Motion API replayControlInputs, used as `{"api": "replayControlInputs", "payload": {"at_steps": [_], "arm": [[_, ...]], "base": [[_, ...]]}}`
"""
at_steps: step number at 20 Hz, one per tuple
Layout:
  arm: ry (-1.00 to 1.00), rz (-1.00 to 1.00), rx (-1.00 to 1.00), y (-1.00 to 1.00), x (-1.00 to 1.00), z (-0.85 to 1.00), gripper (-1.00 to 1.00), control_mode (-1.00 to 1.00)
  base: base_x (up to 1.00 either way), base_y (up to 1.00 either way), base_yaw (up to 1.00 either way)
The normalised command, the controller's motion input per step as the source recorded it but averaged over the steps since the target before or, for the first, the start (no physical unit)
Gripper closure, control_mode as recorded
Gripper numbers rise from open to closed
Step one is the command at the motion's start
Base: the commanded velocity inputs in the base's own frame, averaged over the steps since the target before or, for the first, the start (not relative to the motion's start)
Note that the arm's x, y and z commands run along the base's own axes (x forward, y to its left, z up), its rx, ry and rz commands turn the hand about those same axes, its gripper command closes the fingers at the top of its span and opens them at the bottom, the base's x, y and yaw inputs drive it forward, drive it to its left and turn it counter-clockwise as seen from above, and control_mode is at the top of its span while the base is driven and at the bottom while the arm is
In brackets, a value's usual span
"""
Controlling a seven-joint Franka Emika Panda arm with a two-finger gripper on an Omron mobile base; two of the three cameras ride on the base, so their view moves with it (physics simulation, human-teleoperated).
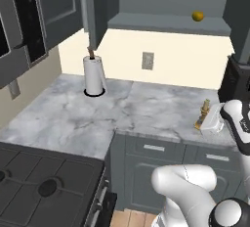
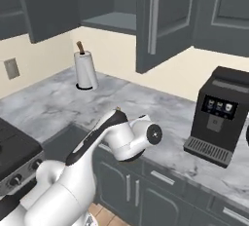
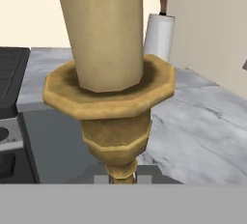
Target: Pick the jar and candle from the dining table and place them in the open cabinet. Close the cabinet after placing the objects.
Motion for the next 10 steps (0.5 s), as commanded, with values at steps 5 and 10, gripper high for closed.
{"api": "replayControlInputs", "payload": {"at_steps": [5,10], "arm": [[0.0,0.0,0.0,0.0,0.0,0.0,1.0,1.0],[0.0,0.0,0.0,0.0,0.0,0.0,1.0,1.0]], "base": [[0.44,0.35,-0.25],[0.46,0.35,-0.26]]}}
